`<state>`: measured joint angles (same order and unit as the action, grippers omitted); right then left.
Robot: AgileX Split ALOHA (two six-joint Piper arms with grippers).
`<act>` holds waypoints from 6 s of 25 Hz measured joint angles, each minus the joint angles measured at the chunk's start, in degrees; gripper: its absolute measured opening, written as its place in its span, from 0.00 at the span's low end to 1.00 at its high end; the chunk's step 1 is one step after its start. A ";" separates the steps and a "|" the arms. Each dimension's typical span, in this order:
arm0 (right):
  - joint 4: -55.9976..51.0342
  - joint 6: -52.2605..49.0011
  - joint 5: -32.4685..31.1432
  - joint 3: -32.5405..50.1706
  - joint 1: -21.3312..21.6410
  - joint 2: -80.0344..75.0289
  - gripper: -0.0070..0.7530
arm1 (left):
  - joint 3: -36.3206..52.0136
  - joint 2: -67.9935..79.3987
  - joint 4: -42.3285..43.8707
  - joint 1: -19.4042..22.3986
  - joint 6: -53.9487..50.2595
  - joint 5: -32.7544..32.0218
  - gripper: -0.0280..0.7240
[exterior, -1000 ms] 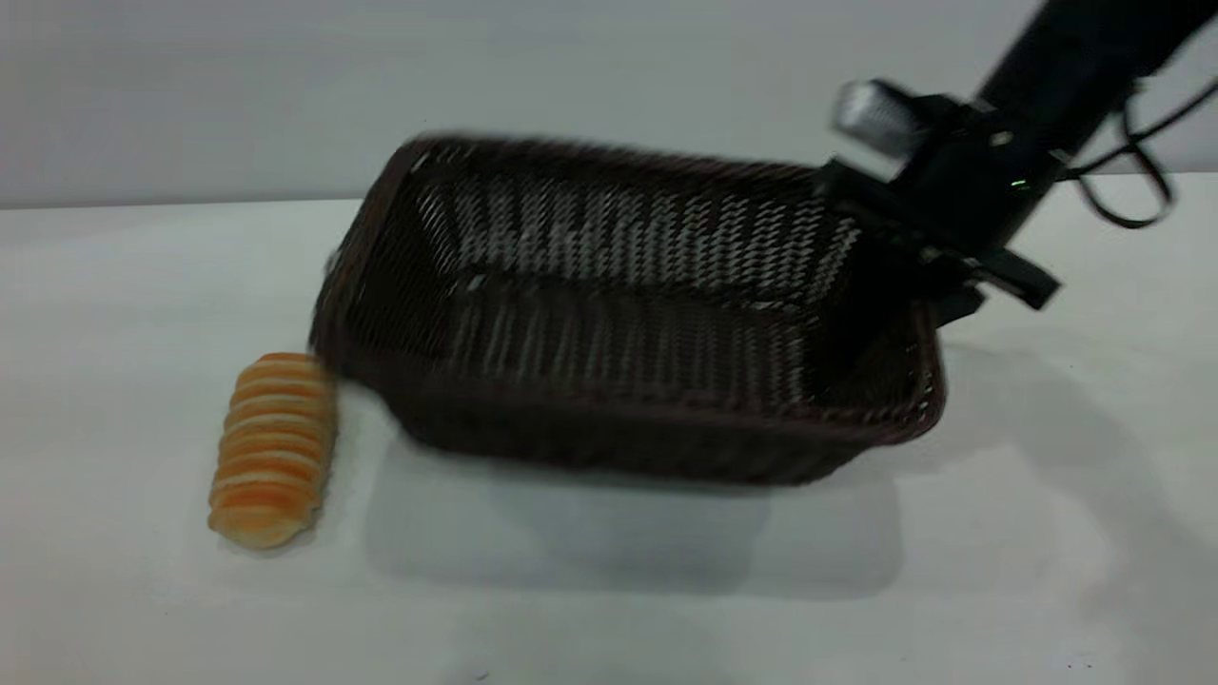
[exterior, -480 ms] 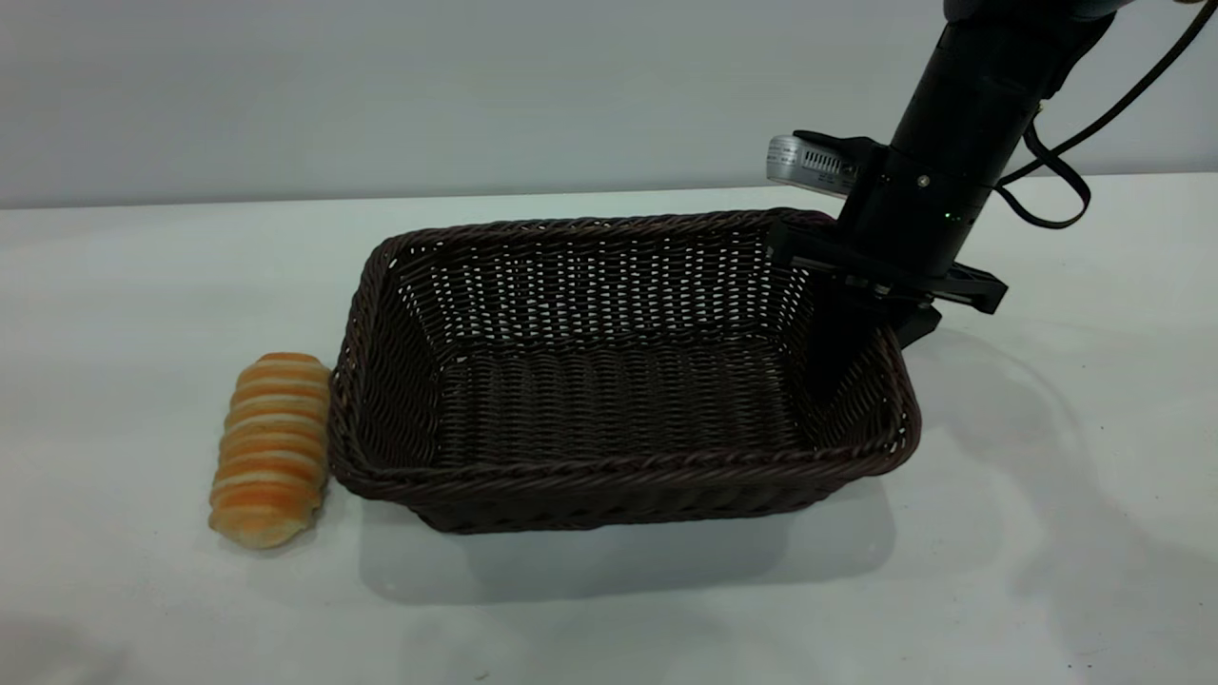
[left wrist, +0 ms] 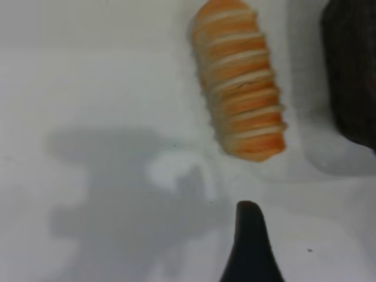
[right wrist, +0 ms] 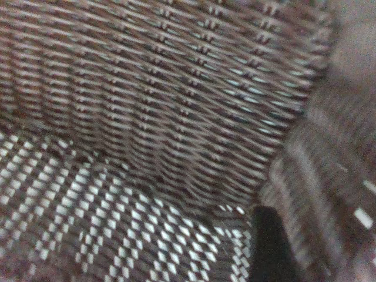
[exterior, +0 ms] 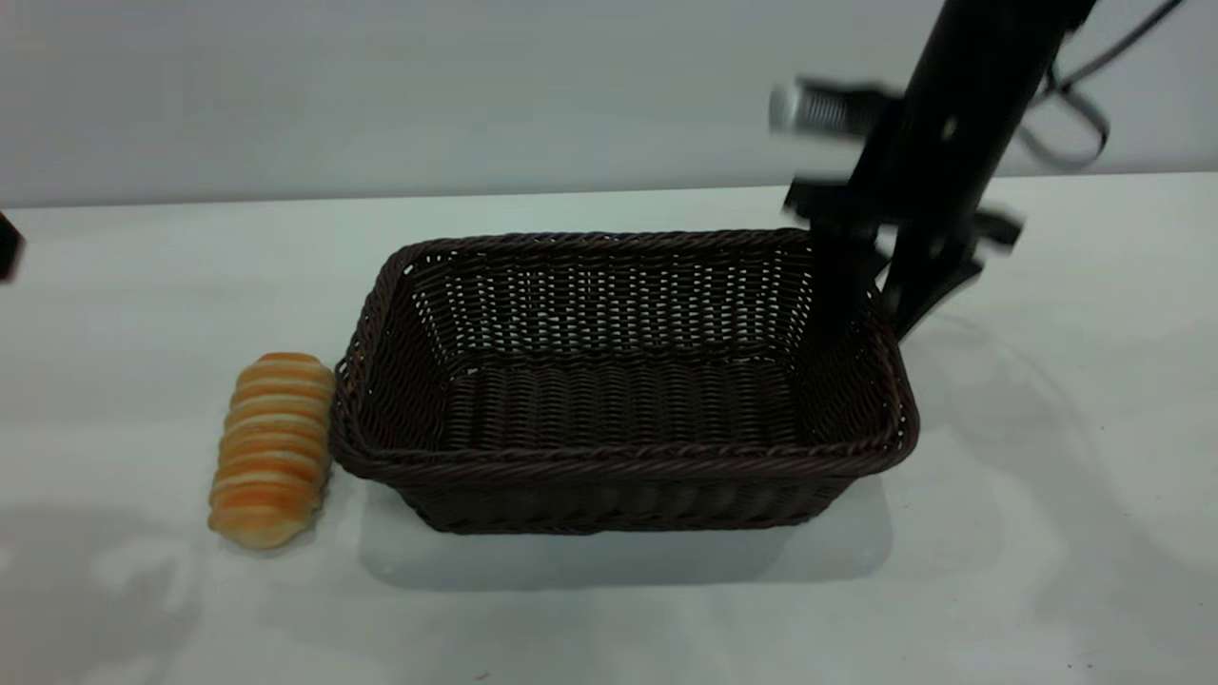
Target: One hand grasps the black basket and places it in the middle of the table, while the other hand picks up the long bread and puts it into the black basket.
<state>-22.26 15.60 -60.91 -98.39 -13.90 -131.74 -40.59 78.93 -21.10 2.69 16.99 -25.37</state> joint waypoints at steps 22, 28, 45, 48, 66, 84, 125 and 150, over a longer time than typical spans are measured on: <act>-2.41 5.27 -10.13 11.28 0.06 52.95 0.55 | -11.81 34.62 -3.32 -7.38 0.04 11.53 0.79; -2.74 5.41 -10.13 25.26 0.06 64.73 0.54 | -16.46 42.59 -3.51 -9.53 0.04 15.36 0.78; 9.76 0.44 -8.26 63.32 0.06 99.49 0.54 | -16.98 35.33 2.29 -6.27 -0.20 9.97 0.14; 12.90 -2.28 -7.95 66.81 0.06 105.56 0.54 | -16.98 28.66 2.78 -5.65 -0.07 7.95 0.14; 15.36 -6.68 -4.36 71.34 0.06 121.48 0.53 | -16.98 31.08 -2.20 -34.97 -0.25 26.99 0.13; 15.43 -6.68 -4.38 71.34 0.06 132.68 0.53 | -16.98 18.00 -7.67 -32.40 7.02 9.90 0.86; 15.43 -6.68 -4.38 71.34 0.06 132.91 0.53 | 12.16 -61.55 22.66 -31.83 -18.06 -38.48 0.82; 15.30 -6.68 -4.38 71.34 9.81 132.91 0.53 | 12.16 -72.24 21.80 -3.19 -18.06 -39.69 0.82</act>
<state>-6.96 8.92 -65.29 -27.05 -4.09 1.17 -28.42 6.69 0.70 -0.50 -1.06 -65.06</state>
